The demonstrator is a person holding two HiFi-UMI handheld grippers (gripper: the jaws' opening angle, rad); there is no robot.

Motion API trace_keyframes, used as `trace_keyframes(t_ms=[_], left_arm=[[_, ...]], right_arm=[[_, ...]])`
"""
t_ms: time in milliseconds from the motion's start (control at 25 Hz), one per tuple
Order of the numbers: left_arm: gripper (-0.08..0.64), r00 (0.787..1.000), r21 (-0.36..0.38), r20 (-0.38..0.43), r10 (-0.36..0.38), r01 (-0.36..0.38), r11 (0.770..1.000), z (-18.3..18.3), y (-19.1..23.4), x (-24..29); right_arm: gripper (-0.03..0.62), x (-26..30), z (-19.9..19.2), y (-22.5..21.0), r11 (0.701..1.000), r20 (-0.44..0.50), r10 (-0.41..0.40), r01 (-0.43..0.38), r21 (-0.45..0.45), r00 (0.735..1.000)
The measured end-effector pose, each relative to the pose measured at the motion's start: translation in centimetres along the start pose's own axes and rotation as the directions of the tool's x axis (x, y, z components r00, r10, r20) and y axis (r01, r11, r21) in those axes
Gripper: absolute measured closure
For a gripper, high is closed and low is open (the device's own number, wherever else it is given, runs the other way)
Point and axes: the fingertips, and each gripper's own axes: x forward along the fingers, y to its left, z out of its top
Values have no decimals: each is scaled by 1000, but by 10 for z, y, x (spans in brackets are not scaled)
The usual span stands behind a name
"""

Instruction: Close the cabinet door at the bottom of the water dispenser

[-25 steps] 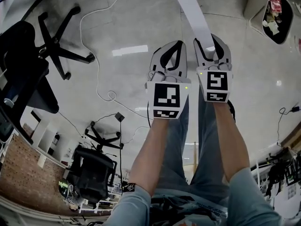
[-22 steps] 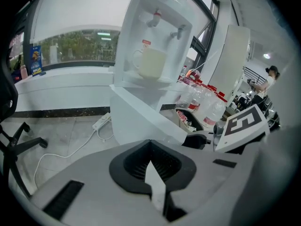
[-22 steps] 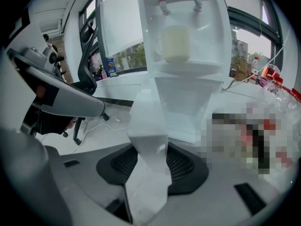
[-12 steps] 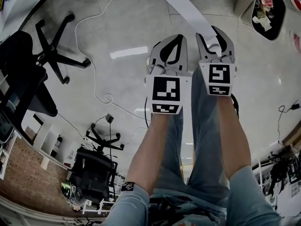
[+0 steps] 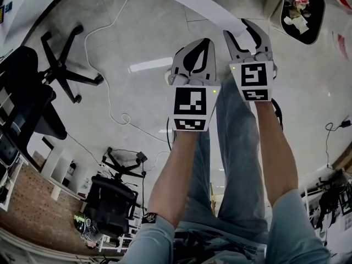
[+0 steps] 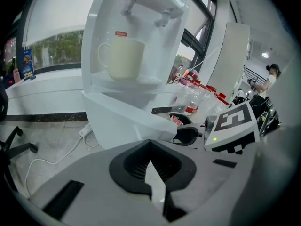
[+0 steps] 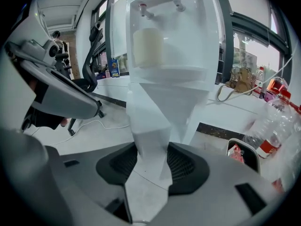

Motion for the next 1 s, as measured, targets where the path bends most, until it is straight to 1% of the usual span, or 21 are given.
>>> trace_keyframes(t_ms=[280,520,760,840,920,1000], left_arm=[[540,1000,-17,12,13,-12,1000,11,-16,18],[540,1000,-34,19,16,-15,999,18,-29,36],[540,999,-35,30,21,-20,999,32,-33,52],[540,999,-33,35,25,-24,999,38,-34,56],[540,999,-28,39,26,-25,999,43,-34,60],[540,999,-22,42,26,-25,999,49,-35,62]], right_arm=[[380,8,8,-29,998,14,20,-19,-52,1000],[383,16,18,-60,999,31,5,-4,-47,999],[383,28,31,-85,995,42,31,-27,-99,999],[383,32,35,-95,995,46,26,-22,-96,999],[412,37,40,-105,997,51,9,-5,-81,999],[413,42,46,-114,997,54,-2,6,-73,999]])
